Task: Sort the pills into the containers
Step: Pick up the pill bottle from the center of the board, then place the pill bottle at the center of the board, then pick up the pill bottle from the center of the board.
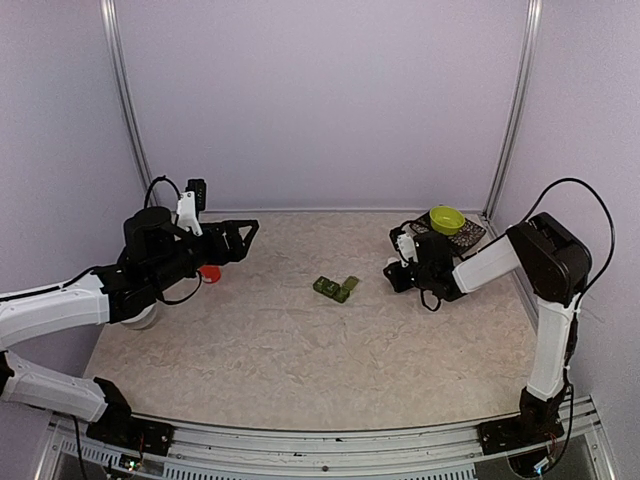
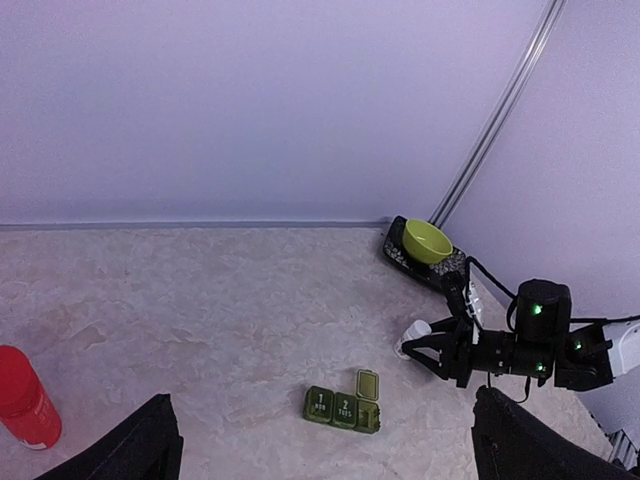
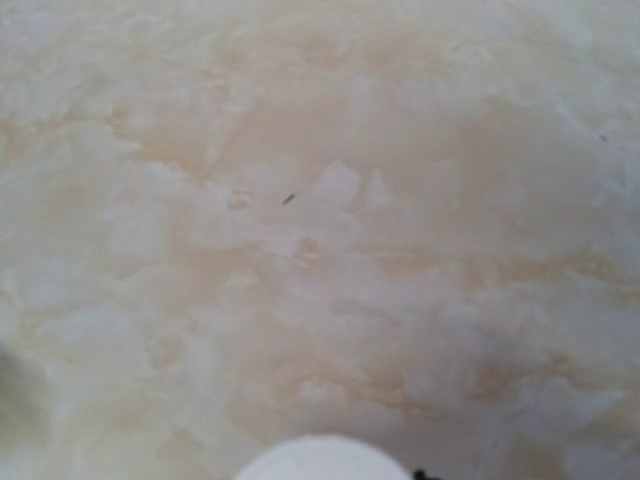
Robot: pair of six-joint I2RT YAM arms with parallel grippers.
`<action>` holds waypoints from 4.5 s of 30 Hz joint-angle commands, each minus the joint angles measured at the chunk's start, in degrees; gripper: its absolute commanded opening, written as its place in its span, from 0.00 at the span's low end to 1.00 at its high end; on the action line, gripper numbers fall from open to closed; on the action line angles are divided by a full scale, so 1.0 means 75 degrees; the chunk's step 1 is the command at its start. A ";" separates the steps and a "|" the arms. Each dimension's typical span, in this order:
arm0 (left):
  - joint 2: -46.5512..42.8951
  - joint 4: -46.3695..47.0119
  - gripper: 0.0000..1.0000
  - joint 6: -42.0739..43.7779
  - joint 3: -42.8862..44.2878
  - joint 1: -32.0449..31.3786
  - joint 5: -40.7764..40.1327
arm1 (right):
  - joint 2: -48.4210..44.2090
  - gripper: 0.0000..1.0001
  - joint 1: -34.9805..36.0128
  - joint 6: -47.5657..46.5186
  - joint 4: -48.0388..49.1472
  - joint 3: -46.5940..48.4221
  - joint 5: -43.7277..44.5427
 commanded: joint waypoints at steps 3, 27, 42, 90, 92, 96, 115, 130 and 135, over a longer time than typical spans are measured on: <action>-0.0012 -0.0862 0.99 0.0402 0.0455 -0.0008 -0.0099 | -0.1174 0.23 0.0271 -0.0034 -0.0540 -0.0357 -0.0314; -0.1133 -0.1614 0.99 0.0622 -0.0180 -0.0184 -0.0215 | -0.1013 0.29 0.4310 -0.1122 -0.1033 -0.0401 0.0152; -0.1426 -0.1994 0.99 0.0740 -0.0224 -0.0267 -0.0719 | -0.0887 0.55 0.4377 -0.1194 -0.0953 -0.0549 0.0196; 0.4707 -0.3611 0.87 0.1421 0.3443 -0.2401 0.0063 | -0.7088 1.00 0.3994 0.0026 -0.2875 -0.2863 0.3461; 0.4804 -0.3767 0.85 0.1409 0.3477 -0.2452 -0.0003 | -0.7047 1.00 0.3989 0.0038 -0.2881 -0.2854 0.3457; 0.5058 -0.4038 0.81 0.1378 0.3581 -0.2539 0.0007 | -0.6980 1.00 0.3966 0.0006 -0.2843 -0.2821 0.3450; 0.5609 -0.4294 0.60 0.1377 0.3849 -0.2539 0.0876 | -0.6561 1.00 0.3946 -0.0047 -0.2950 -0.2649 0.3650; 0.5787 -0.4261 0.31 0.1399 0.3918 -0.2539 0.0970 | -0.6486 1.00 0.3919 0.0015 -0.2914 -0.2706 0.3594; 0.5786 -0.4235 0.21 0.1423 0.3928 -0.2539 0.1027 | -0.6488 1.00 0.3909 0.0026 -0.2876 -0.2781 0.3510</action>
